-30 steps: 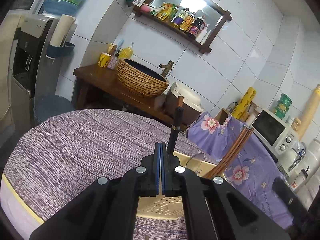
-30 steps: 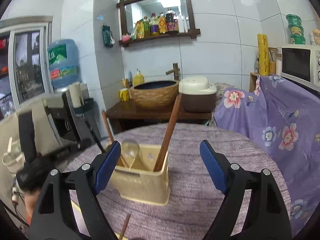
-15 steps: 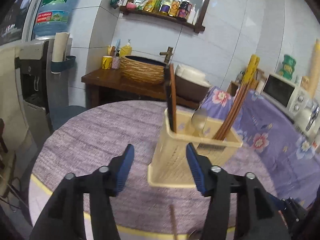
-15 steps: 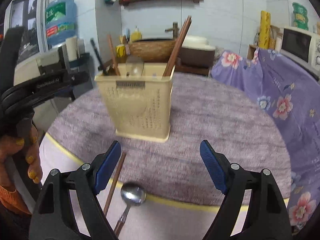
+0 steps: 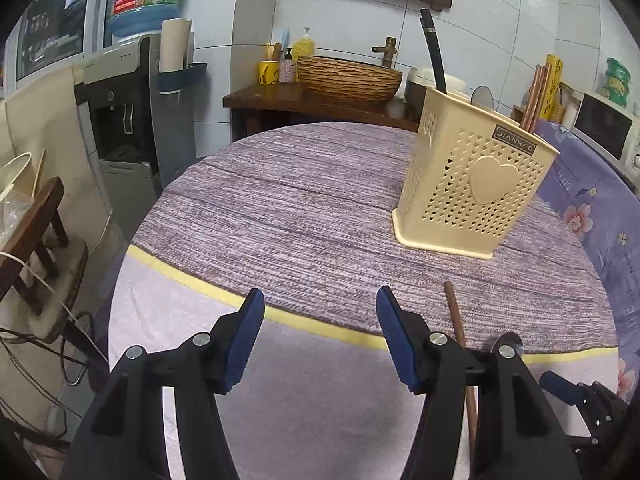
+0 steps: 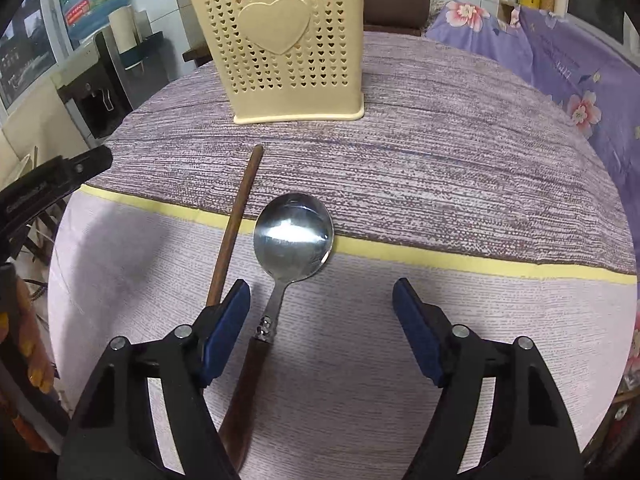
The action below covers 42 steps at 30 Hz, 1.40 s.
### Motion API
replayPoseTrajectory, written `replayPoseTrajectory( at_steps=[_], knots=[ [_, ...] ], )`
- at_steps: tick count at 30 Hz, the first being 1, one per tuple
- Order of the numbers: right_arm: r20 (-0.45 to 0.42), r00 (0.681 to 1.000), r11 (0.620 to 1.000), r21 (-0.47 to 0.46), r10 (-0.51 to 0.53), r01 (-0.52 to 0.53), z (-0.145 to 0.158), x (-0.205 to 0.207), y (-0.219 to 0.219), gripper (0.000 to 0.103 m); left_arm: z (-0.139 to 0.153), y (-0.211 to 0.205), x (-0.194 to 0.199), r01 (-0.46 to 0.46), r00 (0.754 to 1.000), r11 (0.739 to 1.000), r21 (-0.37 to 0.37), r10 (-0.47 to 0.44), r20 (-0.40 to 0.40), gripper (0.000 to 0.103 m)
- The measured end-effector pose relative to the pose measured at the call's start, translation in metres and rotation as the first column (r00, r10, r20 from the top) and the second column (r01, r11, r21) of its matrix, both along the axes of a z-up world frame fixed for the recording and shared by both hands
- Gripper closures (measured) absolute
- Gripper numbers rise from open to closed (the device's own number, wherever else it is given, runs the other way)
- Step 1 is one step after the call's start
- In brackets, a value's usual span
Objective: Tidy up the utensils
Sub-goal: 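Grasp the wooden-handled spoon with the right tool while the left tool grasps the last brown chopstick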
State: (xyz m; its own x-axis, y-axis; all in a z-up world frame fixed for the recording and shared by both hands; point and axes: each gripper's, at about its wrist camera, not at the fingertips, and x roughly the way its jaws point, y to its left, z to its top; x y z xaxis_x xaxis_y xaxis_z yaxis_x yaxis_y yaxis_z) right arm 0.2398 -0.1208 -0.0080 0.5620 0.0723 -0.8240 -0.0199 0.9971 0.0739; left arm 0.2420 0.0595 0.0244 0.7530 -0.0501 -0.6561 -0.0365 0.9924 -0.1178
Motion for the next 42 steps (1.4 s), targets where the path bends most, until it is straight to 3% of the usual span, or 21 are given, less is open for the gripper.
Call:
replayPoseTrajectory(
  at_steps=[5, 10, 16, 22, 29, 36, 42],
  knots=[
    [0.007, 1.000, 0.998, -0.063, -0.001, 0.001, -0.002, 0.006, 0.016, 0.033, -0.001, 0.001, -0.005, -0.006, 1.000, 1.000, 0.006, 0.006, -0.005, 0.044],
    [0.010, 1.000, 0.998, -0.058, -0.014, 0.015, 0.000, 0.018, 0.021, 0.040, -0.002, 0.003, -0.005, -0.011, 1.000, 1.000, 0.003, 0.011, -0.011, 0.044],
    [0.020, 1.000, 0.998, -0.056, -0.021, 0.022, 0.002, 0.028, 0.019, 0.055, -0.005, 0.001, -0.004, -0.006, 1.000, 1.000, 0.010, 0.007, -0.024, 0.043],
    [0.012, 1.000, 0.999, 0.031, -0.020, 0.019, 0.006, 0.026, 0.003, 0.055, -0.009, -0.010, -0.004, 0.034, 0.998, 0.999, -0.001, -0.034, -0.046, 0.043],
    [0.072, 0.994, 0.992, 0.102, -0.087, 0.079, 0.027, 0.017, -0.039, 0.055, -0.012, -0.038, 0.001, 0.132, 0.987, 0.991, -0.035, -0.135, -0.084, 0.043],
    [0.175, 0.974, 0.987, 0.100, -0.142, 0.126, 0.055, 0.003, -0.068, 0.055, -0.017, -0.085, 0.016, 0.266, 0.954, 0.964, -0.014, -0.266, -0.142, 0.045],
    [0.211, 0.965, 0.985, 0.106, -0.157, 0.138, 0.064, -0.007, -0.079, 0.055, -0.025, -0.101, 0.033, 0.283, 0.944, 0.959, 0.015, -0.275, -0.184, 0.055]
  ],
)
